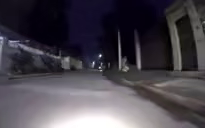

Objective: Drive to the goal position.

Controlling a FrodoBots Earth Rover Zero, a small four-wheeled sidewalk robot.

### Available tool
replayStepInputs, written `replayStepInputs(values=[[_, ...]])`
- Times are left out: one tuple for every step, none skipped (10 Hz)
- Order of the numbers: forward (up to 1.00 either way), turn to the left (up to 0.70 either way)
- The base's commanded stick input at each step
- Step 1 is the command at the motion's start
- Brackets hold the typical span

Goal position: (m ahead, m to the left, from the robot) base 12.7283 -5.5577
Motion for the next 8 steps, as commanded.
replayStepInputs(values=[[0.5, -0.39], [0.5, -0.5], [0.5, -0.5], [0.5, -0.15], [0.5, 0.0], [0.5, 0.0], [0.5, 0.0], [0.5, 0.0]])
